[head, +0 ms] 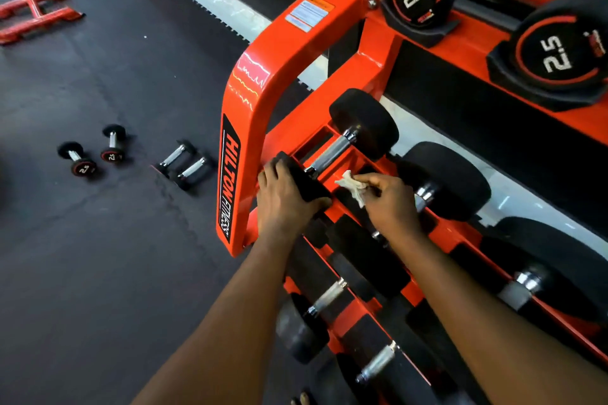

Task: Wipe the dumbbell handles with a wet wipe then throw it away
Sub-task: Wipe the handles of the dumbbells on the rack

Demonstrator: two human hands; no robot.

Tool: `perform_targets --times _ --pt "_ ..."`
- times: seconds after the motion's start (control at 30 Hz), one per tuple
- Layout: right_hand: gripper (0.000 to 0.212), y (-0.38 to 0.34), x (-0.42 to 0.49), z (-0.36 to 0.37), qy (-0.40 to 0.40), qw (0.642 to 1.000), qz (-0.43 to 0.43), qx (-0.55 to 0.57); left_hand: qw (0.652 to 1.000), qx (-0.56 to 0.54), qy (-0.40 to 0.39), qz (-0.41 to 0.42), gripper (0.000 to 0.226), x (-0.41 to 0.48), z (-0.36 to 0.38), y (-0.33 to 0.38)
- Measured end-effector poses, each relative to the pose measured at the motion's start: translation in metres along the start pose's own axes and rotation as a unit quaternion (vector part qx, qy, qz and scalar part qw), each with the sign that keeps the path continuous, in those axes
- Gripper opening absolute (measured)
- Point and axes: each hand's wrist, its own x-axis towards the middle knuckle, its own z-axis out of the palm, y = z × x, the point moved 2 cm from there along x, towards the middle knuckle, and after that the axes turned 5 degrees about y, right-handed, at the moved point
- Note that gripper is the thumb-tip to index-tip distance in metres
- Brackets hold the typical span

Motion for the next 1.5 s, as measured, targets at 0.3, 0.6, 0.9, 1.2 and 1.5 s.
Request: perform_targets --times 0.3,0.6,0.9,1.2,1.5 --pt "0.043 -0.02 0.079 0.071 -0.117 0.969 -0.157 -0.15 0.988 0.049 -0.144 -0.011 0.154 0.032 0.027 -0.011" --pt "0.069 -0.022 0.091 0.09 -0.326 0.758 -0.335 -0.456 0.95 0.142 -0.27 -0.07 0.155 0.051 0.029 -0.012" --pt "0.023 -0.047 0.121 0.127 -0.393 0.705 -0.319 -0.497 0.937 0.159 -0.279 -0.136 0.149 0.053 0.026 -0.008" --pt "0.026 -0.043 0.115 0.115 -0.365 0.74 -0.346 -0.447 0.935 0.179 -0.275 -0.131 0.149 0.053 0.023 -0.008" --pt "0.027 -0.004 0.109 0.113 -0.288 0.795 -0.391 -0.364 0.955 0.143 -0.231 -0.115 0.149 0.05 0.026 -0.007"
